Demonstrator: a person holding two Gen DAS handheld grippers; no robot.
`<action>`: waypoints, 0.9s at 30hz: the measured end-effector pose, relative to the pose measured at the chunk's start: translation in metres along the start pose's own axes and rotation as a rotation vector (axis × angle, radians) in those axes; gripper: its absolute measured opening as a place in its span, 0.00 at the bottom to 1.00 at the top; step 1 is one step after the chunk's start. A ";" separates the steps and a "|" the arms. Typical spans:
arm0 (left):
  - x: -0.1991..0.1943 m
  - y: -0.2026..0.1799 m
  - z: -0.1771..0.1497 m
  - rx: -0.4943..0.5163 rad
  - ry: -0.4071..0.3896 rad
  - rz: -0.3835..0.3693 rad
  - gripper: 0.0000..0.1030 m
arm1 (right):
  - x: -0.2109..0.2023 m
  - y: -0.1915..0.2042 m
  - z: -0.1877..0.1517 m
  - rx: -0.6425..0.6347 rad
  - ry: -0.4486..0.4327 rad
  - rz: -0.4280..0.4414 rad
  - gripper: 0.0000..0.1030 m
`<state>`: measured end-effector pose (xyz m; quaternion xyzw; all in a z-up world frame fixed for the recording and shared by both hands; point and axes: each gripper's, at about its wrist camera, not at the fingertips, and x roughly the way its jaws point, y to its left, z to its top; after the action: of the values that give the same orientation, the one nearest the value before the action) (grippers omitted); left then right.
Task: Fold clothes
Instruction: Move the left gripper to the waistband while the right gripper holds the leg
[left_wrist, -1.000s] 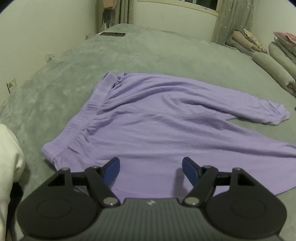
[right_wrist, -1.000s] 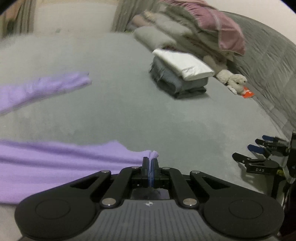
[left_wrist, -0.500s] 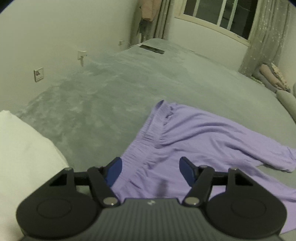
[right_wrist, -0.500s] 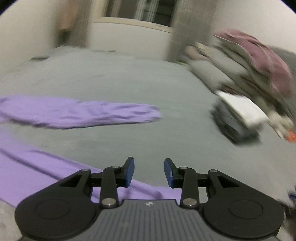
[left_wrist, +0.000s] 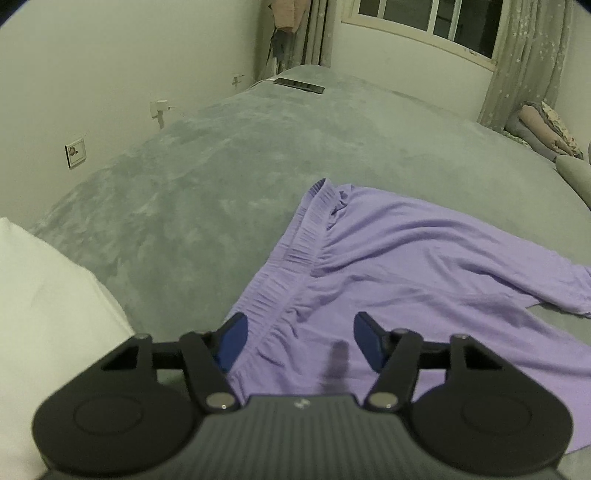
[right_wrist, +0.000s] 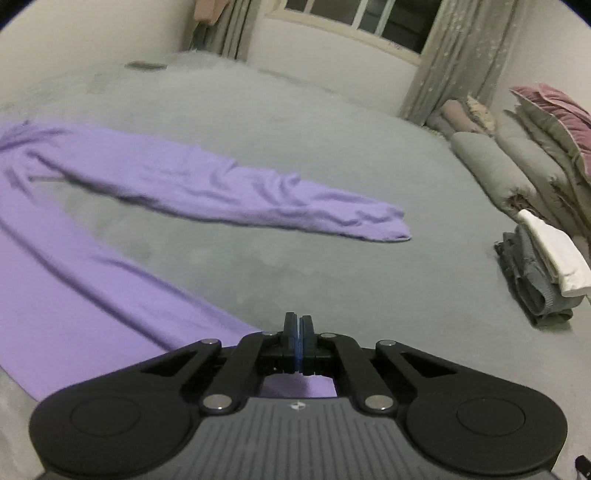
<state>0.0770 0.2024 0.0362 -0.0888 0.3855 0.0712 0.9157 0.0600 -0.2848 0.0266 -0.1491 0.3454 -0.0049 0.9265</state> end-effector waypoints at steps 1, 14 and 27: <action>0.000 0.000 0.000 0.000 0.000 0.001 0.56 | -0.004 -0.002 0.002 0.012 -0.024 0.002 0.00; 0.011 -0.014 -0.004 0.079 0.000 0.019 0.38 | 0.010 0.019 -0.001 -0.073 0.016 0.201 0.01; 0.012 -0.011 -0.003 0.067 -0.001 0.025 0.35 | 0.009 0.021 0.006 -0.146 -0.011 0.217 0.42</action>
<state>0.0858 0.1918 0.0268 -0.0530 0.3881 0.0697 0.9174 0.0686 -0.2638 0.0188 -0.1779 0.3536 0.1212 0.9103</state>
